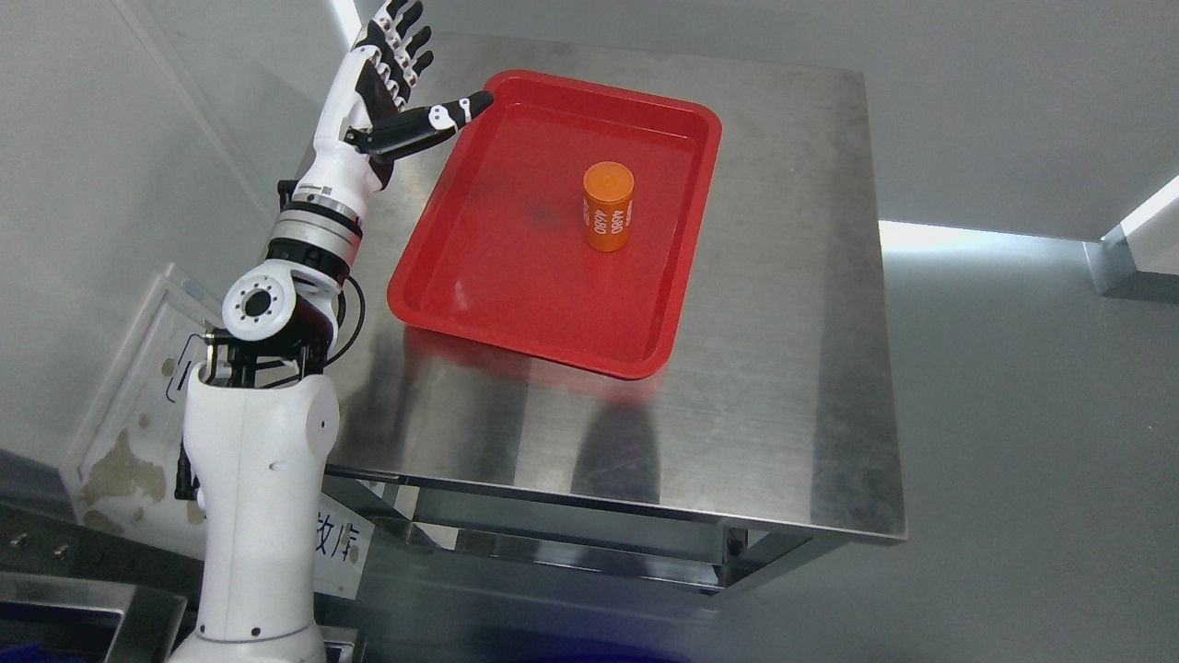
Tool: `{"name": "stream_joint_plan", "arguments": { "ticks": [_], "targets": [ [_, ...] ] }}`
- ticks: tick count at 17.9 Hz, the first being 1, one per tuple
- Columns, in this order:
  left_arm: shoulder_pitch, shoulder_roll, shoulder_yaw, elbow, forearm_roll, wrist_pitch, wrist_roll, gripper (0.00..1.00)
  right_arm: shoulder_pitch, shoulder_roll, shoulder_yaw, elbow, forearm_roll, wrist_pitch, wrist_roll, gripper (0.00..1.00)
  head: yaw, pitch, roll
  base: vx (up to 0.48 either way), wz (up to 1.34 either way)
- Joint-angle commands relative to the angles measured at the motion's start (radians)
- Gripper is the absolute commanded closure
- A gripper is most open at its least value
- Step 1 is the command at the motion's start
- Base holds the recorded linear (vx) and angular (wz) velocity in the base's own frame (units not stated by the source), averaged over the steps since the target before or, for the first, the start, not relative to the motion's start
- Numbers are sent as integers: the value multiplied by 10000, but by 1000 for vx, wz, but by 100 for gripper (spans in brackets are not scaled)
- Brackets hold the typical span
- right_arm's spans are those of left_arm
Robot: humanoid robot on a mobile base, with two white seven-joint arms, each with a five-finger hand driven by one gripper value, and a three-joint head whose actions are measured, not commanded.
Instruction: Grab orange capacitor from left shelf to right desk
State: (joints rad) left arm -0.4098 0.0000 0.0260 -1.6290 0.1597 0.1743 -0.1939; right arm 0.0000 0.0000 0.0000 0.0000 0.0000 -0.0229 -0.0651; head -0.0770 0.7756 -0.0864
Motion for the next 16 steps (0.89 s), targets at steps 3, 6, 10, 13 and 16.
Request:
{"name": "stream_joint_plan", "arguments": {
  "ticks": [3,6,10,13,16],
  "targets": [
    [1719,175,952,-937,-2,-669,-102,0,215,-175,-123,-174,61,-1,7,0,0,0,0,0,0],
    [2331,175,753,-937,-2,-913,51,0,215,-175,-123,-174,61,-1,7,0,0,0,0,0,0],
    [3498,175,446,-937,-2,-2171,21,0,215,-175,-123,-174,61,-1,7,0,0,0,0,0,0],
    [3867,175,446,-937,-2,-2693,52,0,215,-175,-123,-174,61,-1,7,0,0,0,0,0,0],
    [3807,175,476,-937,-2,-2725,113,0,215,-175,-123,-174,61,-1,7,0,0,0,0,0,0]
  ]
}}
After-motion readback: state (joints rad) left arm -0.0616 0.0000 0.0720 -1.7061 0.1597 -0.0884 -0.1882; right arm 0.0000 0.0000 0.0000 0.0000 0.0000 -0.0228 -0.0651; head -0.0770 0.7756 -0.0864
